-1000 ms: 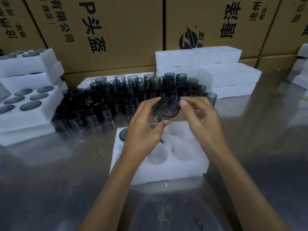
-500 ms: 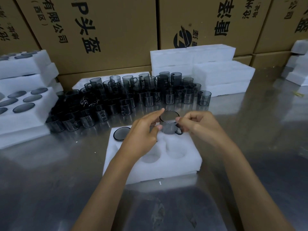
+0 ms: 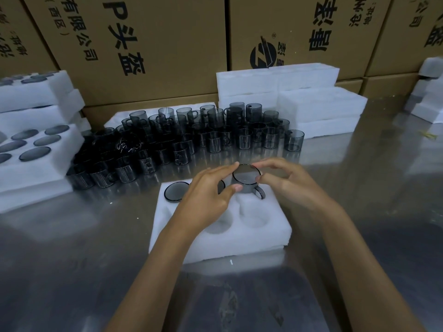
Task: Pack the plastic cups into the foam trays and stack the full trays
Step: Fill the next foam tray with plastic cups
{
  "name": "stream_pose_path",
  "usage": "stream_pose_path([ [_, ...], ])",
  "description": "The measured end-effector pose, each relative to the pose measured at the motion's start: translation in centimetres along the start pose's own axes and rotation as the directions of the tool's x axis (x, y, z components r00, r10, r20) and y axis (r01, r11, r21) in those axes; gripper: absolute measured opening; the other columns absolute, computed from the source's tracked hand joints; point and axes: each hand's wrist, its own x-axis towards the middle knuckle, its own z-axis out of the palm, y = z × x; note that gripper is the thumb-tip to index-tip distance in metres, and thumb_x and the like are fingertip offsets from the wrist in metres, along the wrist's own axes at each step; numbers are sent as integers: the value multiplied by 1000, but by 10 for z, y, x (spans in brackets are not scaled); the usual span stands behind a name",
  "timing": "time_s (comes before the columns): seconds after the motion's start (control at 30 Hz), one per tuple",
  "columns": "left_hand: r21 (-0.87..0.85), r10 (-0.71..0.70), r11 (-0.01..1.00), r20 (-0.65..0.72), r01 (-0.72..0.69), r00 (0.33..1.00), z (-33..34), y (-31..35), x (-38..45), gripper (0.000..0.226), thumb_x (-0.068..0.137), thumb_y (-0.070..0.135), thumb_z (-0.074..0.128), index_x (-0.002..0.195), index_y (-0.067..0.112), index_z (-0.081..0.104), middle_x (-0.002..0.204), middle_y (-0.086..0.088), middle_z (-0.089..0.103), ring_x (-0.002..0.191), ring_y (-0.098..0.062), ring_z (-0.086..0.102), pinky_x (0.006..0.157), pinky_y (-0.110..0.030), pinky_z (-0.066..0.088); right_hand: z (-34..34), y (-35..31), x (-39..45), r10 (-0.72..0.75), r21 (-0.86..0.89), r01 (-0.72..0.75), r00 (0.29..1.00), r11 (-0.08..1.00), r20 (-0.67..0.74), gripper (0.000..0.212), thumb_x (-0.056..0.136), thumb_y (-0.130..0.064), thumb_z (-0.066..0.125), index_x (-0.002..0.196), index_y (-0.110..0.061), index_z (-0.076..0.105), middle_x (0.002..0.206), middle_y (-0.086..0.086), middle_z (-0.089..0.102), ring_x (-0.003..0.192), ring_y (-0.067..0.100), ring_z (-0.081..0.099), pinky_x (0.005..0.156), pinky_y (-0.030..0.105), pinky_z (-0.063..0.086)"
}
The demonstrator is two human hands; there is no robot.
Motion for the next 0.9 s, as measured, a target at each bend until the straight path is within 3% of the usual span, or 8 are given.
stream_pose_path([
  [0.07,26,7,1000,-10,-7,1000,0,-2,0,49,92,34,67,139,30,54,143,9,52,137,-7,39,113,-23,22,2,2,0,23,14,-23,1000,1000,6,22,85,-25,73,101,-40,74,120,-19,65,123,2,53,109,30,38],
  [0.13,8,-23,1000,-16,23,1000,0,-3,0,46,92,39,65,137,33,56,145,9,49,140,-7,34,112,-25,21,4,3,-1,30,33,-30,1000,999,1,18,87,-26,72,100,-38,74,117,-18,67,125,7,53,113,39,38],
  [0.23,-18,-72,997,-40,72,997,1,-6,1,40,93,43,62,133,38,59,148,12,44,144,-14,29,115,-37,25,6,5,0,14,23,-14,1000,1000,-11,13,90,-30,71,100,-36,74,115,-19,68,125,6,53,114,42,36],
  [0.33,-23,-30,999,-70,28,997,2,-6,2,35,94,37,62,130,34,62,132,33,47,143,-8,27,115,-33,20,5,7,2,10,20,-10,1000,1000,-1,13,91,-31,70,103,-34,74,116,-18,68,124,5,54,114,41,37],
  [0.5,131,-21,991,-20,23,1000,5,-11,6,39,94,41,62,132,33,61,149,19,44,147,-6,17,118,-39,7,9,12,2,65,48,-66,997,997,37,14,91,-21,68,101,-29,74,114,-9,70,121,15,58,110,46,41],
  [0.6,200,-38,979,6,36,999,7,-13,7,39,94,44,59,132,36,59,151,20,40,148,-7,16,116,-38,7,13,17,4,83,94,-89,995,992,60,19,92,-12,64,103,-27,70,110,-5,70,104,14,66,96,38,52],
  [0.7,190,-48,981,6,46,999,6,-11,9,37,94,43,60,130,36,62,143,20,51,140,-9,35,115,-37,15,15,20,8,63,167,-73,996,983,64,28,91,-6,63,104,-31,67,110,-5,70,93,10,68,76,25,53],
  [0.9,208,-62,976,11,58,998,3,-11,13,32,94,44,60,124,37,64,135,21,57,131,-9,45,109,-33,20,16,32,13,162,281,-163,986,946,29,27,86,-23,72,106,-41,69,101,-12,74,89,8,72,76,27,55],
])
